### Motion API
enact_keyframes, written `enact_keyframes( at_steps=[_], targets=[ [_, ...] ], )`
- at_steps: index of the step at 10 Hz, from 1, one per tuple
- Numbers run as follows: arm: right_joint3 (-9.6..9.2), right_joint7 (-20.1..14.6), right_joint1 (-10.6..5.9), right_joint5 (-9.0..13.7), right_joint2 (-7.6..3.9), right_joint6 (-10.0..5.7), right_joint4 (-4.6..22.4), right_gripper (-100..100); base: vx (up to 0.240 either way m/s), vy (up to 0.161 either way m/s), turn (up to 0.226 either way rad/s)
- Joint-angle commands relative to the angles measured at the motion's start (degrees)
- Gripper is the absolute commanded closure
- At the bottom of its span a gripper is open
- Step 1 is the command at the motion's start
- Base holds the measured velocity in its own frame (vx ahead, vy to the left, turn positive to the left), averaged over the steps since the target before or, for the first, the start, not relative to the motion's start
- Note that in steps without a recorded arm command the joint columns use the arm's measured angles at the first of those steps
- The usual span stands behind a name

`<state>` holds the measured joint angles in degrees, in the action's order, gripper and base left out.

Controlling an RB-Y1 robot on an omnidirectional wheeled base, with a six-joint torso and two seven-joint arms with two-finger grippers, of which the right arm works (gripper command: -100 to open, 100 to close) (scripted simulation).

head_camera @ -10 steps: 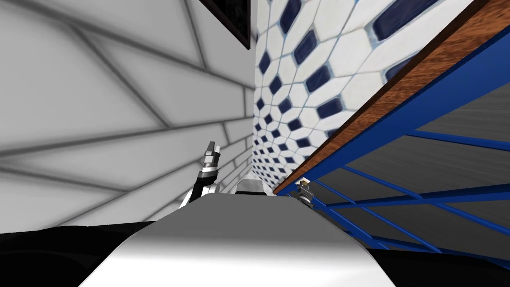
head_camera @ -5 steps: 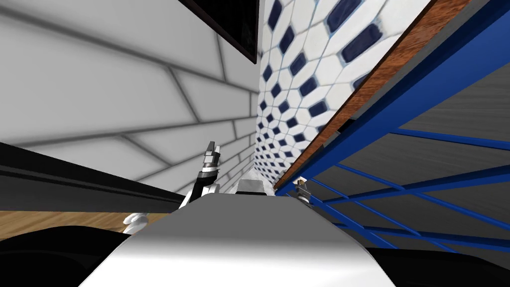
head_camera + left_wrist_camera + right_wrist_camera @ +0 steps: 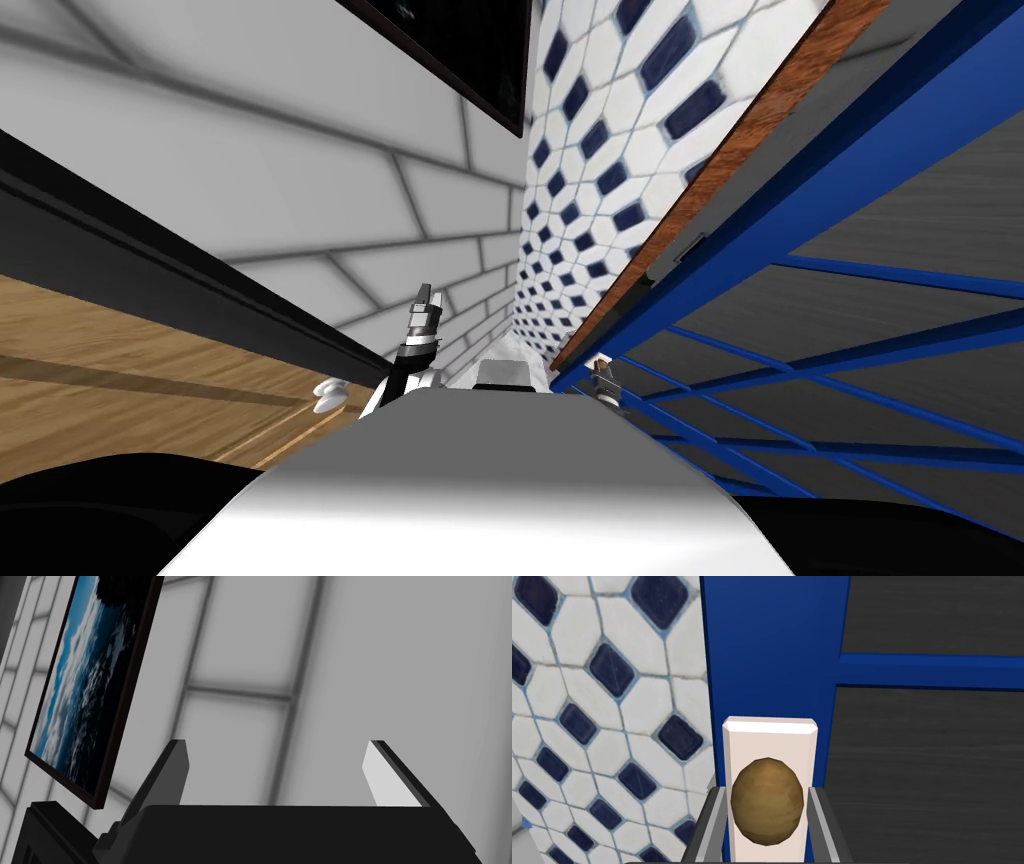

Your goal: Pull the door open

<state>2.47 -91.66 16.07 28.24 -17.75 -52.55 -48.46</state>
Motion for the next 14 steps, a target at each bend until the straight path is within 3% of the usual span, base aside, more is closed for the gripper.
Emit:
enact_keyframes(
  at_steps=[1, 5, 6, 10, 14],
  targets=[
    [-1.19, -0.9, 0.39, -0.8, -0.35, -0.72, 0.2, 100, -0.199, 0.006, 0.076],
    [-4.09, -3.0, 1.92, -2.7, -1.52, -2.02, -0.9, 100, -0.238, 0.017, 0.058],
    [-3.64, -2.7, 1.42, -2.5, -1.47, -1.84, -0.6, 100, -0.113, 0.021, 0.016],
    [-7.61, -5.3, 3.73, -5.3, -3.04, -4.36, -1.7, 100, -0.23, -0.024, 0.067],
    [-9.56, -6.4, 4.85, -6.9, -3.8, -5.89, -2.0, 100, -0.191, 0.0, 0.044]
  ],
)
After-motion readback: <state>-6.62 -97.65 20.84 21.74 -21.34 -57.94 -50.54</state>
